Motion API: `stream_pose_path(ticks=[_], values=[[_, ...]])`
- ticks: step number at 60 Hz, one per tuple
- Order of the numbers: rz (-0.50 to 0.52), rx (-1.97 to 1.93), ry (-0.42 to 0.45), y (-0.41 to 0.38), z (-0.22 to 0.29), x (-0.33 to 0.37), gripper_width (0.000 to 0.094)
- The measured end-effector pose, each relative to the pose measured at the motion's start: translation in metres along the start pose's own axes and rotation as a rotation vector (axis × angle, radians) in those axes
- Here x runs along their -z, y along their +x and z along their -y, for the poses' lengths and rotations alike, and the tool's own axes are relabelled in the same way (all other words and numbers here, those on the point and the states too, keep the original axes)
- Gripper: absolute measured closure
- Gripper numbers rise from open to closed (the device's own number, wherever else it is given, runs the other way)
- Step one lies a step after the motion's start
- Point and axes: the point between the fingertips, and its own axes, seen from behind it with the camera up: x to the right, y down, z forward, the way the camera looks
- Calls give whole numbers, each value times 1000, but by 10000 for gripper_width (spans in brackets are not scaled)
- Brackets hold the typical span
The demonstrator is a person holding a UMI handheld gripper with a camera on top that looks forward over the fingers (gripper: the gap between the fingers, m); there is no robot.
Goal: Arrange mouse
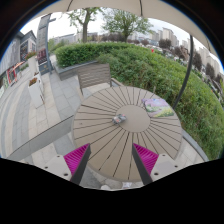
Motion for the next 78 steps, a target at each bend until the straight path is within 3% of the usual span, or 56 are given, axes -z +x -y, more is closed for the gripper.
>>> stream_pose_path(ticks=[20,55,78], values=[[-16,-6,125,10,-6,-113,80],[-39,-97,161,24,15,-329,82],[-29,-102,175,28,67,-396,76]])
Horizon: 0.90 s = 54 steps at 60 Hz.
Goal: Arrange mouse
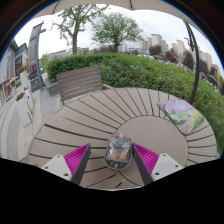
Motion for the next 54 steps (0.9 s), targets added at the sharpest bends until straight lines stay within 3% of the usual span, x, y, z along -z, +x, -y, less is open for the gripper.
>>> stream_pose_path(ticks=[9,16,20,22,27,34,42,50,54], values=[[30,8,-5,-5,8,-16,79],[33,9,-5,-5,12,-20,138],[13,16,-6,2,12,-22,272],[1,21,-1,7,13,-22,490],[21,56,-24,5,13,-19,546],[73,22,-21,7,45,-4,563],[111,-11,78,46,134,34,563],[46,-5,176,135,209,27,563],[3,14,166,189,218,4,563]])
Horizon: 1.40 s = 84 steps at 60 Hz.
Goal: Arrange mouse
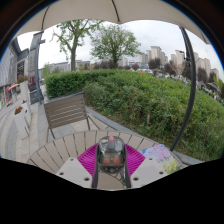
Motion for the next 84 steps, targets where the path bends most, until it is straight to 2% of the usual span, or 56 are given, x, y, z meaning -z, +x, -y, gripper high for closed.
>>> stream_pose_path(ticks=[5,14,22,24,26,27,29,31,32,34,38,49,56,64,73,84], values=[[-53,14,-29,64,-20,-34,563],[-111,19,-115,148,-96,-85,538],[-103,-1,-181,172,-144,-101,505],[-85,-12,-156,172,-142,-100,481],[-79,-17,-169,173,-144,-101,459],[-81,-20,-183,173,-145,-101,430],[-84,-30,-210,175,-147,-98,303],[-87,-39,-218,176,-142,-90,86],[-92,-42,-218,177,-137,-96,88],[-96,-44,-210,177,-127,-77,117],[-98,-44,-216,172,-106,-41,86],[-95,-49,-218,143,-47,104,86],[-95,-23,-251,118,-46,205,88],[-101,-15,-319,96,-71,293,90],[-107,-30,-342,81,-88,340,93],[-93,-22,-325,63,-87,356,93]])
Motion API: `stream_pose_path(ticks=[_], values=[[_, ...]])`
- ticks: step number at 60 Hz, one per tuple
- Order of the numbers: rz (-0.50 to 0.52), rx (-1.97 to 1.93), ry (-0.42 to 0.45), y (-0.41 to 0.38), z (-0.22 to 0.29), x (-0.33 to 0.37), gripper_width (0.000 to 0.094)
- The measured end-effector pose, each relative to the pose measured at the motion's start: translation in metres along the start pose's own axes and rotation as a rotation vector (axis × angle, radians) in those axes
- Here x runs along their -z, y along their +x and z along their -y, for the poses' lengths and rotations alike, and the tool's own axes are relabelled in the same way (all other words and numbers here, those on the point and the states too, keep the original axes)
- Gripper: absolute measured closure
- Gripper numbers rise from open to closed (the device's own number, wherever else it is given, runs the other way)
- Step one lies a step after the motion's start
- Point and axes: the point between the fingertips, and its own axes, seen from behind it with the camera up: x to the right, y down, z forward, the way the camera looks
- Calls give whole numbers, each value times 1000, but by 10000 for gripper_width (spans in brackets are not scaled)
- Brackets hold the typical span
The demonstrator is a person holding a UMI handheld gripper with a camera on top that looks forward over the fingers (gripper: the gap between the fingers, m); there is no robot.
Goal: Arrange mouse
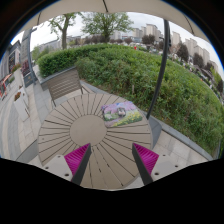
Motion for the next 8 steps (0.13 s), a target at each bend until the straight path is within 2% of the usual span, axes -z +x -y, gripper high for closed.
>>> stream_pose_path(ticks=[8], values=[[14,9,14,-9,2,6,90]])
